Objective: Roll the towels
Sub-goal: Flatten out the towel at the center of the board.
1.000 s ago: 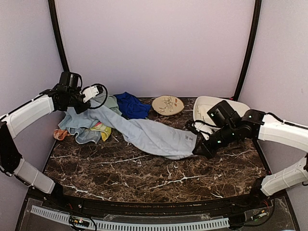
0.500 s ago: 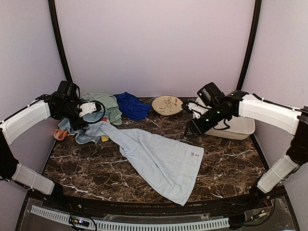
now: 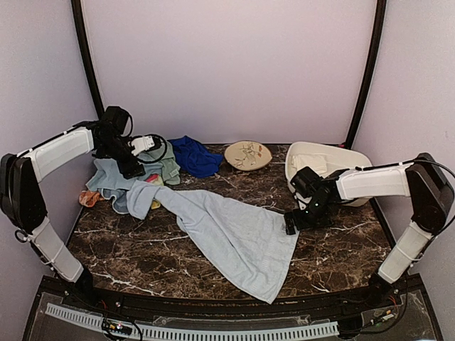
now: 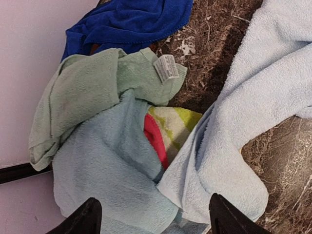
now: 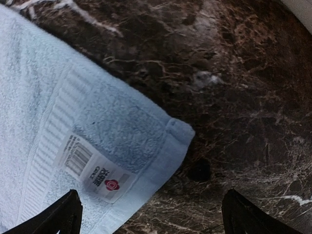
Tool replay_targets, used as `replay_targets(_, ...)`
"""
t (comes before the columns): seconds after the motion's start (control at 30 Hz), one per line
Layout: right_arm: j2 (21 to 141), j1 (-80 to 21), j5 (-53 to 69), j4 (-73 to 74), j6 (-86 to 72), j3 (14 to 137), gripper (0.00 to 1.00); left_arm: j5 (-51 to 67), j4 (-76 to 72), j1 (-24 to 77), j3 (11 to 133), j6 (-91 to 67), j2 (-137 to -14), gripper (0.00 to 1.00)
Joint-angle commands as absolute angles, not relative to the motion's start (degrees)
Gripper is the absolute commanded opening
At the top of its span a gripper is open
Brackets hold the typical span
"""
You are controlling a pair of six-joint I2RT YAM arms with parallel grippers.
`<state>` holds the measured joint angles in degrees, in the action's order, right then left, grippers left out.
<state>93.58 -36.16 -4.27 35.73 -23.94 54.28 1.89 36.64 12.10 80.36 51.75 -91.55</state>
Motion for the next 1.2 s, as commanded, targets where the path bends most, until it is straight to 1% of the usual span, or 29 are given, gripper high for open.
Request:
replay_targets(0.0, 93.78, -35.28, -9.23, 29.46, -34.04, 53.23, 1.00, 7.26, 42.27, 11.66, 77.70, 50.78, -91.28, 0.78)
replay_targets(0.1, 98.48, -35.06, -12.20, 33.08, -35.84, 54.69, 1.00, 11.53, 44.04, 11.61, 74.14, 53.19, -89.21, 0.78)
replay_targets(0.17, 99.61, -34.98, -11.25, 30.99, -35.36, 53.41, 1.00, 12.47, 44.88, 11.95, 72.00, 54.90, -88.81, 0.78)
replay_targets(0.27, 99.75, -35.03, -10.46, 28.05, -35.80, 51.87, 1.00, 8.96, 43.17, 12.41, 69.28, 54.31, -89.77, 0.76)
replay_targets(0.33, 99.23, -34.98, -10.41, 26.54, -36.15, 51.66, 0.97, 5.92, 38.60, 11.68, 68.44, 51.16, -90.39, 0.72)
replay_targets(0.43, 98.88, -35.00, -10.99, 25.78, -36.32, 52.29, 0.86, 4.32, 34.88, 9.58, 70.62, 44.56, -91.98, 0.61)
replay_targets(0.5, 98.75, -35.05, -11.56, 25.73, -36.09, 52.97, 0.74, 6.03, 36.30, 8.29, 73.06, 41.74, -93.29, 0.60)
replay_targets(0.6, 98.24, -35.03, -12.12, 25.48, -35.98, 53.65, 0.53, 9.25, 38.58, 7.52, 73.50, 40.57, -94.80, 0.60)
replay_targets(0.73, 98.09, -35.01, -11.60, 24.82, -35.18, 54.90, 0.41, 10.41, 38.81, 7.58, 71.08, 40.46, -97.01, 0.58)
replay_targets(0.77, 98.09, -35.00, -11.44, 24.63, -35.04, 55.17, 0.37, 10.61, 38.77, 7.53, 70.71, 40.49, -97.56, 0.56)
replay_targets(0.83, 97.75, -35.01, -10.76, 23.97, -34.99, 55.33, 0.25, 11.32, 39.19, 7.55, 70.54, 40.81, -98.41, 0.49)
replay_targets(0.87, 97.41, -35.02, -10.25, 23.34, -34.86, 55.22, 0.18, 11.50, 39.02, 7.49, 70.49, 40.86, -98.70, 0.43)
replay_targets(0.93, 96.46, -35.04, -9.63, 22.37, -34.55, 54.96, 0.03, 10.97, 38.28, 7.47, 70.90, 40.75, -99.17, 0.22)
replay_targets(0.97, 95.77, -35.00, -9.58, 22.01, -34.22, 54.86, 0.00, 10.94, 38.36, 7.49, 71.53, 40.68, -99.30, 0.10)
replay_targets(1.0, 94.92, -35.06, -9.65, 21.90, -34.03, 54.97, 0.00, 11.28, 39.11, 7.52, 72.54, 40.54, -99.28, 0.01)
replay_targets(1.17, 86.31, -35.00, -13.02, 21.54, -31.94, 54.96, 0.00, 12.95, 42.84, 7.56, 78.53, 40.68, -95.45, 0.00)
